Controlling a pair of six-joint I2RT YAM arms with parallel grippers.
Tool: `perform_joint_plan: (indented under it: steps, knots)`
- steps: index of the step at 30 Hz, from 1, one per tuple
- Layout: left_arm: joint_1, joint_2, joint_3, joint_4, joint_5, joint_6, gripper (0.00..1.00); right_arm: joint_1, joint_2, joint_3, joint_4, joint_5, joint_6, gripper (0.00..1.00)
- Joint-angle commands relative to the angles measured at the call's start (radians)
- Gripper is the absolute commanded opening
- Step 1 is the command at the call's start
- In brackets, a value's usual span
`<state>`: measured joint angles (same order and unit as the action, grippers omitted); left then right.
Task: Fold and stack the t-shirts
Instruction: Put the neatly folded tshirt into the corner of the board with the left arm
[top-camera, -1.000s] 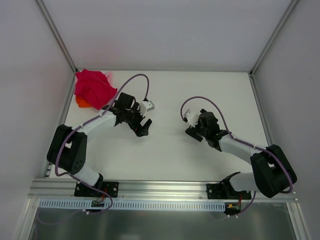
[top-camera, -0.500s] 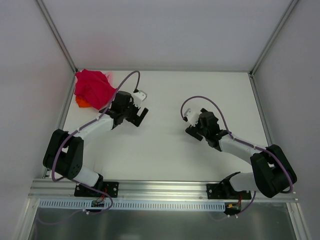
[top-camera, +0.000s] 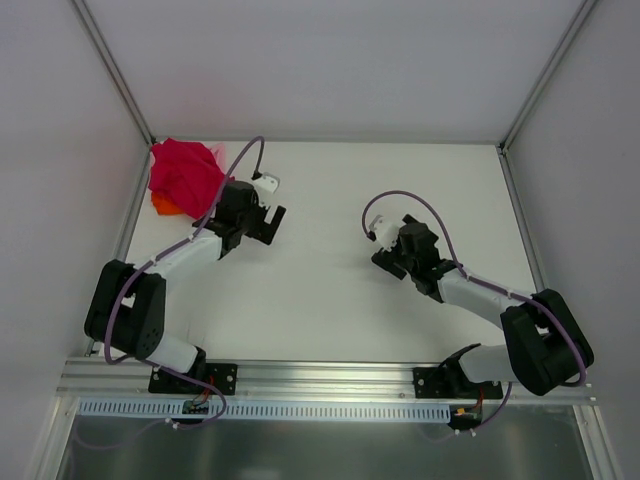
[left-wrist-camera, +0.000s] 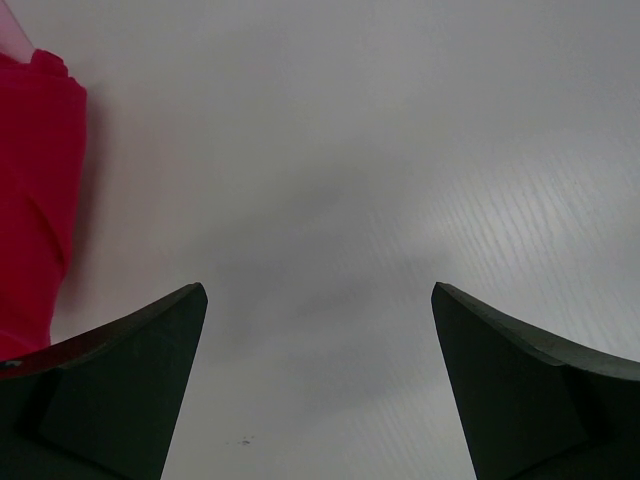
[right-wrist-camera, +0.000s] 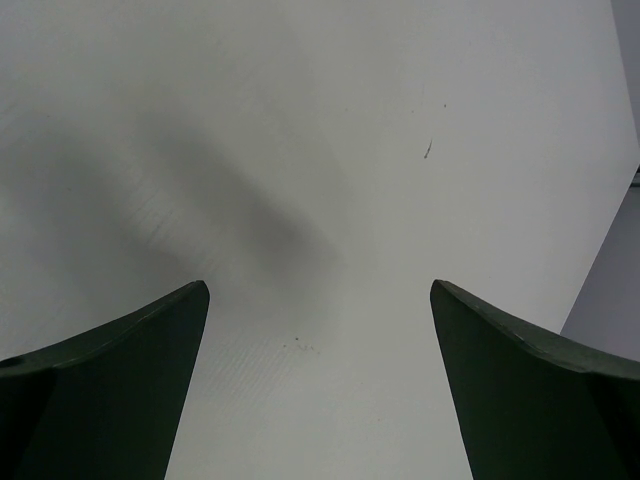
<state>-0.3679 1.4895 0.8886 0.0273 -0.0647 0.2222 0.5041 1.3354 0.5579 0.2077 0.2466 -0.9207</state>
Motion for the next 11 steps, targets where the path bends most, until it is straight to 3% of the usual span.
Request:
perform_joint_plan:
  steps: [1, 11]
  knots:
    - [0.024, -0.057, -0.011, 0.071, -0.029, -0.032, 0.99, 0.005, 0.001, 0.000, 0.059, 0.025, 0.005, 1.00]
    - [0.034, -0.075, -0.047, 0.122, -0.043, -0.029, 0.99, 0.005, 0.001, -0.007, 0.101, 0.062, 0.008, 1.00]
